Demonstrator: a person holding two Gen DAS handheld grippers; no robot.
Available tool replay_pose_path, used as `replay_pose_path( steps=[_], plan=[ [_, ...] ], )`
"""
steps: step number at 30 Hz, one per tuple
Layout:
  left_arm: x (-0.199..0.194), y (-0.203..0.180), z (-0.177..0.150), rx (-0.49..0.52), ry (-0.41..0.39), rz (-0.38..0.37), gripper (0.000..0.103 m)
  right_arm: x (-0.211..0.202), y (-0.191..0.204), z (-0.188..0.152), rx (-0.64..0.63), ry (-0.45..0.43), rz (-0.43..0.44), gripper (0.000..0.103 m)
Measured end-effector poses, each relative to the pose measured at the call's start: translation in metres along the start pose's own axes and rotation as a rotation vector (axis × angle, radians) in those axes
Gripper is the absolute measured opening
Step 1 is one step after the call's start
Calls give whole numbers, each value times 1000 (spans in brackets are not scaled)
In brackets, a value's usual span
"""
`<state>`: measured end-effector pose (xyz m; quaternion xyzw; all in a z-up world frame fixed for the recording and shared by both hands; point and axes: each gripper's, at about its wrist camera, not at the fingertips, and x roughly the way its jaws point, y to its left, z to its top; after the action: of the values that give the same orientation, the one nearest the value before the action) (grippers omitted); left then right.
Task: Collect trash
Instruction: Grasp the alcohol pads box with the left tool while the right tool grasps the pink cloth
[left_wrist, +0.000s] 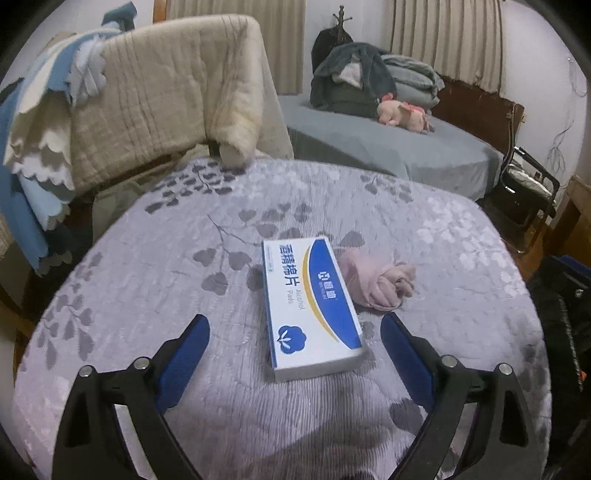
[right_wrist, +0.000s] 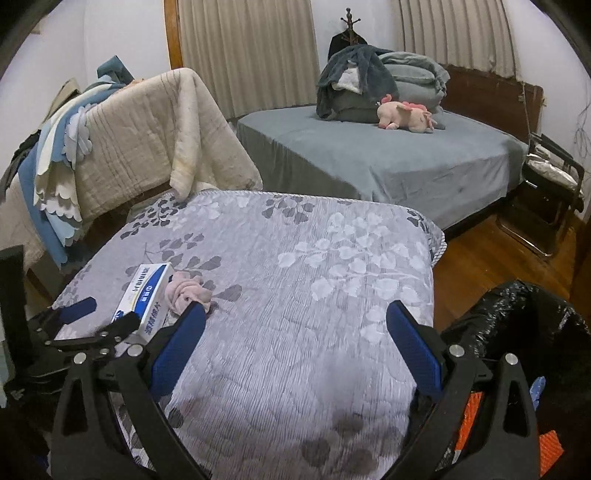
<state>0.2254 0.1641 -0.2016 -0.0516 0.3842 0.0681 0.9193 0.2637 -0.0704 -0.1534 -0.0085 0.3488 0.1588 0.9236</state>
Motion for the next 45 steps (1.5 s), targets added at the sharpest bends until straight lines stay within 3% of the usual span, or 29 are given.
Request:
replay_pose_path(
  steps=[9,15,19,28,39,41,43,45],
  plan=[
    [36,4,1,-29,80,-15,80,22,-2,-1,3,30,-10,96],
    [40,9,0,-49,88,-9,55,33,7,1,0,38,3,96],
    [34,16,0,-53,69,-21,55,38,17,2,-12,41,19,96],
    [8,49,5,-75,-1,35,54,61,57,7,-38,54,71,96],
    [0,87,5,-111,-15,83,55,99,100,7,-74,96,92,95],
    [-1,90,5,-114,-17,84,55,103,104,6,-80,111,95,93],
    [-2,93,6,-118,-17,83,55,107,107,5,-88,128,98,80],
    [-3,94,5,-118,-19,83,55,111,110,4,-96,147,101,79]
  ],
)
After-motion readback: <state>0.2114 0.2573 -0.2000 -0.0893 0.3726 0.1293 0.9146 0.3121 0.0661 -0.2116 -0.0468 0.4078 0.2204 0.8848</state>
